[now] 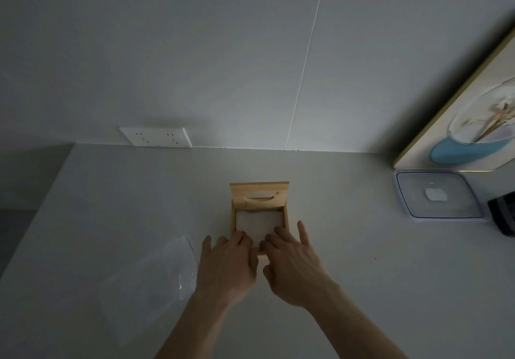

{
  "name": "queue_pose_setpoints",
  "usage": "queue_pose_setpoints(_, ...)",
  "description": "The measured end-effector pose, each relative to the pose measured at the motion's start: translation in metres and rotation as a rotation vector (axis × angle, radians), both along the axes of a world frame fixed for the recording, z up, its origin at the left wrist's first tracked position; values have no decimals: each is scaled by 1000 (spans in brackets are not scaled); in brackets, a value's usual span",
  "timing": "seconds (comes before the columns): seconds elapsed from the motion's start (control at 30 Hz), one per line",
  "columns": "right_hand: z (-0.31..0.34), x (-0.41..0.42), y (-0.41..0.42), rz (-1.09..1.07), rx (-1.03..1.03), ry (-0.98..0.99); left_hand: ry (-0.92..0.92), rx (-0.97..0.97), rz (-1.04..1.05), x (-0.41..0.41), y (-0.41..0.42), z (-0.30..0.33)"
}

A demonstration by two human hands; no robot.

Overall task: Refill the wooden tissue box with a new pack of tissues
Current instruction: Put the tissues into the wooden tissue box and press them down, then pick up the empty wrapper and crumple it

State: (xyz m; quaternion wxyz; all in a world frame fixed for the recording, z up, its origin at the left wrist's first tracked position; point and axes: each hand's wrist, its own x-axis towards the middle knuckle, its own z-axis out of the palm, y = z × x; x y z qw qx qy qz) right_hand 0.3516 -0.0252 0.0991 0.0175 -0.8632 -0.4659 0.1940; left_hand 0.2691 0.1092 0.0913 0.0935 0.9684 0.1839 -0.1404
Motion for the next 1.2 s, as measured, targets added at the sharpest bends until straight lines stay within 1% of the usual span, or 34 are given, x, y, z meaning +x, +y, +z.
queue_pose_setpoints(0.07, 1, -2, 1, -17, 56, 9, -57, -27, -17, -1, 3, 3)
queue_pose_setpoints(0.13, 3, -3, 2, -66, 203, -33, -176, -68, -27, -6, 8, 10)
queue_pose_setpoints(0.23, 6, -15, 3, -211, 472, -90, -349, -130, 85, -22, 20, 21)
queue_pose_setpoints(0.3, 12, -30, 9, -275, 584, -87, -402, -185, 180, -33, 30, 25)
queue_pose_setpoints(0.33, 15, -40, 13, -298, 606, -67, -417, -206, 226, -39, 37, 24)
queue_pose_setpoints(0.37, 15, -51, 18, -325, 610, -20, -428, -219, 275, -45, 44, 23)
queue_pose_setpoints(0.43, 12, -74, 29, -432, 563, 155, -438, -243, 377, -57, 59, 21)
queue_pose_setpoints(0.57, 1, -114, 53, -707, 296, 590, -435, -251, 508, -87, 91, 12)
queue_pose_setpoints(0.6, 0, -124, 60, -788, 241, 730, -409, -250, 522, -94, 100, 9)
queue_pose_setpoints(0.67, -4, -143, 74, -955, 193, 998, -315, -250, 524, -107, 119, 2)
queue_pose_setpoints(0.73, -7, -159, 84, -1085, 198, 1148, -207, -231, 501, -116, 135, -5)
queue_pose_setpoints(0.83, -11, -175, 96, -1244, 232, 1267, -56, -203, 467, -126, 149, -13)
queue_pose_setpoints(0.9, -14, -182, 104, -1311, 258, 1305, 31, -192, 438, -132, 153, -18)
queue_pose_setpoints(0.97, -17, -187, 110, -1356, 284, 1330, 79, -201, 455, -138, 154, -24)
queue_pose_setpoints(1.03, -19, -191, 115, -1396, 322, 1354, 77, -214, 521, -144, 152, -29)
queue_pose_setpoints(1.1, -23, -194, 117, -1414, 362, 1369, 33, -264, 579, -149, 148, -30)
queue_pose_setpoints(1.2, -29, -192, 113, -1466, 442, 1345, -62, -446, 681, -154, 140, -26)
